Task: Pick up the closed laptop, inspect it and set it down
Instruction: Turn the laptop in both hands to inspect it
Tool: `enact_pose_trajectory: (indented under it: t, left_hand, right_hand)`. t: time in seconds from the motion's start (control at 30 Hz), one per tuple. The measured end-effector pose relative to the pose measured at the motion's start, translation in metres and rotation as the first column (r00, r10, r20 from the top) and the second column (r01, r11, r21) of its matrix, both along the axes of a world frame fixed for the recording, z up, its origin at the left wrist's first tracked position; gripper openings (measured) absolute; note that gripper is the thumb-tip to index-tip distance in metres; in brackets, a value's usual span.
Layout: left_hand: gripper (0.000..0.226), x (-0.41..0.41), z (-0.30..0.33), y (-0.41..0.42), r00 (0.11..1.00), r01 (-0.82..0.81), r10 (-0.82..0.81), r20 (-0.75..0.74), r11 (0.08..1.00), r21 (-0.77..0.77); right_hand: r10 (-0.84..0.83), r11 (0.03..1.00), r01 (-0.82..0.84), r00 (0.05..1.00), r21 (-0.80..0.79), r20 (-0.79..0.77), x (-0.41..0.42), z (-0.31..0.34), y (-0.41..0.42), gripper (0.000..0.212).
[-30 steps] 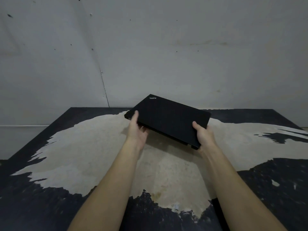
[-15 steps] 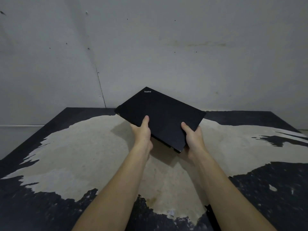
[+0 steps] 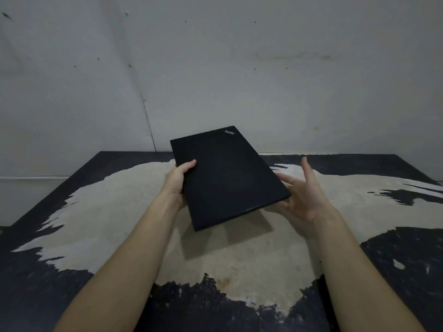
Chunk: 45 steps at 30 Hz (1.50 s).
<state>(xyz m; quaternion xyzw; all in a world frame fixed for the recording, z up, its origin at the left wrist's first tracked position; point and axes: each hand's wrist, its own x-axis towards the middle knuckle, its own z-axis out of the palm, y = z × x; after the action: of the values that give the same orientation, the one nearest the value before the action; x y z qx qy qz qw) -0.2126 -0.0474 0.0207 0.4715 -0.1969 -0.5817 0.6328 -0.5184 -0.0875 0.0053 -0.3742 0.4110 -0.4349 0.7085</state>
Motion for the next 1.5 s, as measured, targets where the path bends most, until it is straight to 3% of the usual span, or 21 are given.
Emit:
enact_pose_trajectory:
  t: [0.17,0.3,0.6,0.73,0.83,0.93,1.07,1.13,1.23,1.3,1.4,1.5]
  left_hand:
    - [0.026,0.003,-0.011,0.007,0.983,0.143,-0.149,0.111,0.988,0.066]
    - [0.019,0.002,-0.016,0.011,0.949,0.254,-0.266,0.172,0.963,0.088]
    - [0.028,-0.010,-0.015,0.013,0.847,0.463,-0.452,0.279,0.886,0.030]
    - [0.025,-0.011,-0.012,0.010,0.822,0.469,-0.457,0.341,0.882,0.051]
    - [0.023,-0.009,-0.012,0.008,0.872,0.414,-0.412,0.265,0.909,0.049]
    - [0.049,-0.001,-0.014,0.009,0.907,0.419,-0.412,0.090,0.904,-0.080]
    - [0.093,0.009,-0.029,0.013,0.858,0.419,-0.471,-0.206,0.873,-0.249]
    - [0.101,0.008,-0.036,0.015,0.829,0.372,-0.466,-0.309,0.873,-0.316]
    - [0.085,0.003,-0.041,0.010,0.928,0.101,-0.203,-0.313,0.944,-0.314]
    - [0.075,-0.002,-0.037,0.006,0.943,-0.029,-0.080,-0.323,0.947,-0.321]
    - [0.095,-0.007,-0.031,0.003,0.955,-0.009,-0.071,-0.287,0.963,-0.269]
    - [0.096,-0.005,-0.027,-0.001,0.958,0.082,-0.147,-0.247,0.964,-0.254]
  right_hand:
    - [0.162,0.985,-0.164,0.986,-0.047,-0.047,0.006,0.003,0.004,0.090]
    - [0.203,0.979,-0.204,0.979,-0.020,-0.026,0.007,-0.001,0.003,0.082]
    - [0.183,0.980,-0.178,0.982,0.084,-0.054,0.012,-0.010,0.007,0.055]
    - [0.138,0.987,-0.135,0.990,0.089,-0.035,0.012,-0.007,0.008,0.028]
    - [0.095,0.993,-0.095,0.995,0.070,0.000,0.015,-0.004,0.008,0.027]
    - [0.056,0.997,-0.060,0.996,0.055,0.067,0.018,-0.003,0.009,0.029]
    - [-0.036,0.999,0.030,0.982,0.039,0.188,0.026,-0.002,0.012,0.031]
    - [-0.095,0.995,0.087,0.962,0.041,0.255,0.032,0.000,0.013,0.030]
    - [-0.221,0.975,0.215,0.925,0.053,0.311,0.042,0.001,0.015,0.020]
    - [-0.293,0.954,0.295,0.894,0.048,0.339,0.048,0.000,0.015,0.015]
    - [-0.383,0.918,0.395,0.849,0.045,0.363,0.055,-0.004,0.015,0.011]
    - [-0.461,0.876,0.481,0.808,0.042,0.367,0.060,-0.007,0.014,0.011]
